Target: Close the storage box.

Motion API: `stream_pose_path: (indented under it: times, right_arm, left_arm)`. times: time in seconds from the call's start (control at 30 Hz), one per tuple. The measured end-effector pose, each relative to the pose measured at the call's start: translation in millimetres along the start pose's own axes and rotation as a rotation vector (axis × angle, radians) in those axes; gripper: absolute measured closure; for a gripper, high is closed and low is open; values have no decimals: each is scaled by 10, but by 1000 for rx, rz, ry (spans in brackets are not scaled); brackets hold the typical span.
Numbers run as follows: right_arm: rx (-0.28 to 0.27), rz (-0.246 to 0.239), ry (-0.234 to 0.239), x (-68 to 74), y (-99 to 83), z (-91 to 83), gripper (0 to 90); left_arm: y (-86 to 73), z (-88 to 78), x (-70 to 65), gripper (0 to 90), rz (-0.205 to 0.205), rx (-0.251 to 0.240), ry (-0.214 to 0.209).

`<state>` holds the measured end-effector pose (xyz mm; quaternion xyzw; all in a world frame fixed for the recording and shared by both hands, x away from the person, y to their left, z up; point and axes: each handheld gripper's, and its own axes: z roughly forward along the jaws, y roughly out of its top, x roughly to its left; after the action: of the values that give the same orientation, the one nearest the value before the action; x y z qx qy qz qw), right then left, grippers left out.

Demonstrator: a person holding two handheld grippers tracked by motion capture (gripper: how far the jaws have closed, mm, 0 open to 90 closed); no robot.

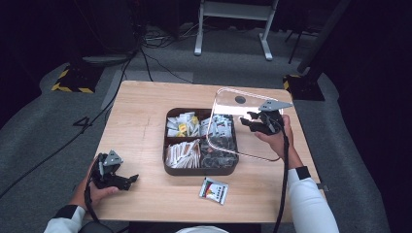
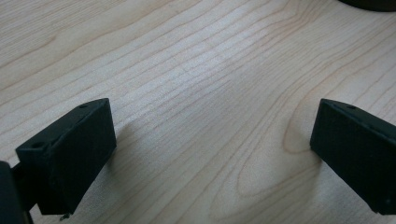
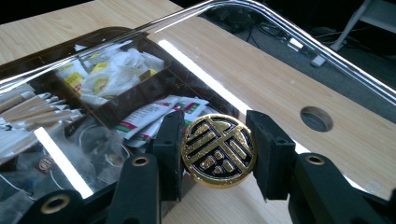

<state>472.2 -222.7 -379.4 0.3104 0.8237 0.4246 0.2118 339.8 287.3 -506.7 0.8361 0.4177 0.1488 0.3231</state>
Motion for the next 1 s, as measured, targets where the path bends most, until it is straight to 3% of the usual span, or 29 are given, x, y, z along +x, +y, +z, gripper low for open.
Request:
stream_pose_path:
  times: [1.0]
  right_arm:
    - [28,-54,80,360,203,420,597]
  left_arm:
    - [0,-1,-1,5,0,0,3]
